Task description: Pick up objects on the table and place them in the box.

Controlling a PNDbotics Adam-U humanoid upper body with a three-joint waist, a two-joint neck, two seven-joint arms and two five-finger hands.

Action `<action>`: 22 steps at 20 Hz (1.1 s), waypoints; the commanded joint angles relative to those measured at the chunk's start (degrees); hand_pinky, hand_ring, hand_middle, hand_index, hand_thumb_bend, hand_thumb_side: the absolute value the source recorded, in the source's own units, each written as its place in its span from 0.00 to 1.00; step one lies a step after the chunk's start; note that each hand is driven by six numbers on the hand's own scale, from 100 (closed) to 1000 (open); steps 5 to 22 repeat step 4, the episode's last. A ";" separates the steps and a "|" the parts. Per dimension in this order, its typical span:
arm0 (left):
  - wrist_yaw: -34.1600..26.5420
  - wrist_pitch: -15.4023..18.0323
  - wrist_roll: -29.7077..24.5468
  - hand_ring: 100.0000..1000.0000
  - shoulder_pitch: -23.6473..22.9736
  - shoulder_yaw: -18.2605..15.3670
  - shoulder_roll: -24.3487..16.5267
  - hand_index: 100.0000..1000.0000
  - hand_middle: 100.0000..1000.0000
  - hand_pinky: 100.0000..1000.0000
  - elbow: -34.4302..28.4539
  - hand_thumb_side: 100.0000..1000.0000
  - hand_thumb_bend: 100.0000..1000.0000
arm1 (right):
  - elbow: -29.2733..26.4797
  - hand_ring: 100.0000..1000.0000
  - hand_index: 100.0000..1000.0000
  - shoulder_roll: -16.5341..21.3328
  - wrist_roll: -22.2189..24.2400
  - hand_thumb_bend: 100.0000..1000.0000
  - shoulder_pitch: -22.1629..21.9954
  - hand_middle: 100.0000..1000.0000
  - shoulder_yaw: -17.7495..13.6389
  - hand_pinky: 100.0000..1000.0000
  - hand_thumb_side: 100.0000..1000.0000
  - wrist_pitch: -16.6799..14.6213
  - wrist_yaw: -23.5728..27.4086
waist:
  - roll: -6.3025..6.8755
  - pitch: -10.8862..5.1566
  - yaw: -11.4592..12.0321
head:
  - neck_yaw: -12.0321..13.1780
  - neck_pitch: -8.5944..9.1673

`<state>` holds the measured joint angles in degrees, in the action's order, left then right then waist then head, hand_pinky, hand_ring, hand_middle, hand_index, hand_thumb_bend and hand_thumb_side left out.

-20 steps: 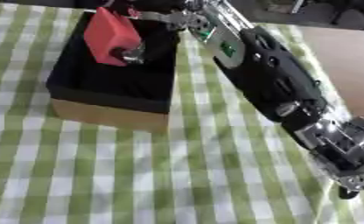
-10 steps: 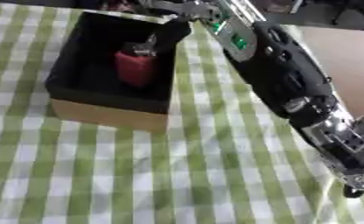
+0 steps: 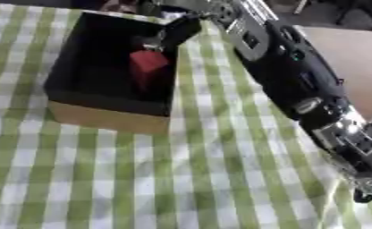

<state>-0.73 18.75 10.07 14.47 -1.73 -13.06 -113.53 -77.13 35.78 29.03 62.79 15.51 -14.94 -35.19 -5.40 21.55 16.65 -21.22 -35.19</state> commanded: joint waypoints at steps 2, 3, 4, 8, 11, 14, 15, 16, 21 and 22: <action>0.23 -0.14 0.59 0.48 -0.10 -0.78 -0.40 0.73 0.62 0.82 -1.06 0.76 0.08 | -11.73 0.77 1.00 7.29 -5.49 0.00 -1.68 0.81 -2.59 0.84 0.83 6.82 8.61 | 0.58 -1.40 -0.79 | 1.12 -0.03; 0.29 -0.13 0.73 0.48 -0.17 -0.87 -0.46 0.73 0.62 0.82 -1.06 0.76 0.08 | -14.60 0.75 0.97 8.81 -6.93 0.00 -2.79 0.77 -3.24 0.83 0.82 9.04 11.10 | 0.72 -1.55 -1.17 | 1.45 -0.09; 0.33 -0.10 0.89 0.48 -0.25 -0.95 -0.53 0.73 0.62 0.82 -1.06 0.76 0.08 | -17.41 0.73 0.95 10.32 -8.65 0.00 -4.04 0.76 -4.03 0.82 1.00 11.37 13.91 | 0.87 -1.69 -1.52 | 1.68 -0.12; 0.33 -0.10 0.89 0.48 -0.25 -0.95 -0.53 0.73 0.62 0.82 -1.06 0.76 0.08 | -17.41 0.73 0.95 10.32 -8.65 0.00 -4.04 0.76 -4.03 0.82 1.00 11.37 13.91 | 0.87 -1.69 -1.52 | 1.68 -0.12; 0.33 -0.10 0.89 0.48 -0.25 -0.95 -0.53 0.73 0.62 0.82 -1.06 0.76 0.08 | -17.41 0.73 0.95 10.32 -8.65 0.00 -4.04 0.76 -4.03 0.82 1.00 11.37 13.91 | 0.87 -1.69 -1.52 | 1.68 -0.12; 0.33 -0.10 0.89 0.48 -0.25 -0.95 -0.53 0.73 0.62 0.82 -1.06 0.76 0.08 | -17.41 0.73 0.95 10.32 -8.65 0.00 -4.04 0.76 -4.03 0.82 1.00 11.37 13.91 | 0.87 -1.69 -1.52 | 1.68 -0.12; 0.33 -0.10 0.89 0.48 -0.25 -0.95 -0.53 0.73 0.62 0.82 -1.06 0.76 0.08 | -17.41 0.73 0.95 10.32 -8.65 0.00 -4.04 0.76 -4.03 0.82 1.00 11.37 13.91 | 0.87 -1.69 -1.52 | 1.68 -0.12; 0.33 -0.10 0.89 0.48 -0.25 -0.95 -0.53 0.73 0.62 0.82 -1.06 0.76 0.08 | -17.41 0.73 0.95 10.32 -8.65 0.00 -4.04 0.76 -4.03 0.82 1.00 11.37 13.91 | 0.87 -1.69 -1.52 | 1.68 -0.12; 0.33 -0.10 0.89 0.48 -0.25 -0.95 -0.53 0.73 0.62 0.82 -1.06 0.76 0.08 | -17.41 0.73 0.95 10.32 -8.65 0.00 -4.04 0.76 -4.03 0.82 1.00 11.37 13.91 | 0.87 -1.69 -1.52 | 1.68 -0.12; 0.33 -0.10 0.89 0.48 -0.25 -0.95 -0.53 0.73 0.62 0.82 -1.06 0.76 0.08 | -17.41 0.73 0.95 10.32 -8.65 0.00 -4.04 0.76 -4.03 0.82 1.00 11.37 13.91 | 0.87 -1.69 -1.52 | 1.68 -0.12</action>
